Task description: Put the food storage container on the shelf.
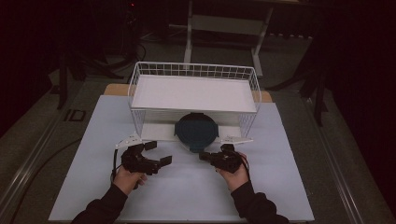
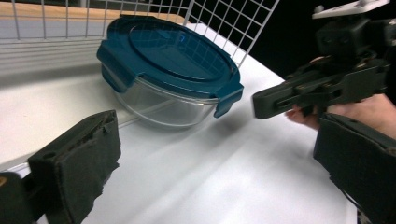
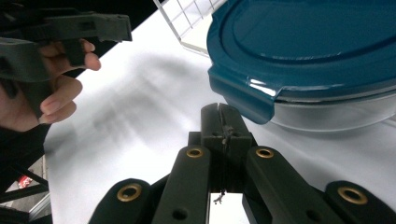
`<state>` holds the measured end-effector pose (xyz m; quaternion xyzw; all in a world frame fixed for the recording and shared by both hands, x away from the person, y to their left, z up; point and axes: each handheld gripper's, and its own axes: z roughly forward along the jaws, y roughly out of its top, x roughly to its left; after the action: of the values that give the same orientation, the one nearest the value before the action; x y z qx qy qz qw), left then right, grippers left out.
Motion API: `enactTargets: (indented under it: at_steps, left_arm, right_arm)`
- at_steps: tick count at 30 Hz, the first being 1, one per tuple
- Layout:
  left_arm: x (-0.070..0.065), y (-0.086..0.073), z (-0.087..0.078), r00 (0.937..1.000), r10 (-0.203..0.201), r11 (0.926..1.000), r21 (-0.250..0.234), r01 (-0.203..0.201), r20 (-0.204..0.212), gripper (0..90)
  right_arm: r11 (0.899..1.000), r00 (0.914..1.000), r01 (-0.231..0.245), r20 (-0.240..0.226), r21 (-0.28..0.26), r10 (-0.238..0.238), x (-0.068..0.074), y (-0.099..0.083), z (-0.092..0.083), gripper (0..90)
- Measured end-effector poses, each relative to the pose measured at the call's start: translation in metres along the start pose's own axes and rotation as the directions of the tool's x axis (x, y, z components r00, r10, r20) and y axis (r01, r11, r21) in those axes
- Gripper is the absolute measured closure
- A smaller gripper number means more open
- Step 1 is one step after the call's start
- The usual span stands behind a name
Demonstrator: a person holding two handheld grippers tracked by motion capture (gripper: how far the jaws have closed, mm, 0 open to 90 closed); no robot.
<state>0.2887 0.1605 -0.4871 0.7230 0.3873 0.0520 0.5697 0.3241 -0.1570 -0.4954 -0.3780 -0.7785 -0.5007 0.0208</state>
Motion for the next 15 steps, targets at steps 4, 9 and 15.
enactTargets:
  at_steps: [4,9,15]
  left_arm:
    - [-0.001,-0.002,0.0,1.0,0.003,1.0,-0.003,-0.003,-0.001,0.7]
    - [0.0,-0.002,-0.001,1.0,0.004,0.9999,-0.01,-0.004,-0.007,0.8]
    - [0.0,-0.003,-0.002,0.9997,0.018,0.9998,-0.008,-0.018,-0.014,0.8]
  right_arm:
    - [1.0,1.0,-0.001,0.007,0.016,0.001,-0.001,-0.001,0.007,90.0]
    - [1.0,0.9998,-0.018,0.013,-0.011,0.018,-0.007,0.005,0.015,90.0]
    - [1.0,0.9994,-0.007,0.034,-0.016,0.008,-0.011,0.013,0.025,90.0]
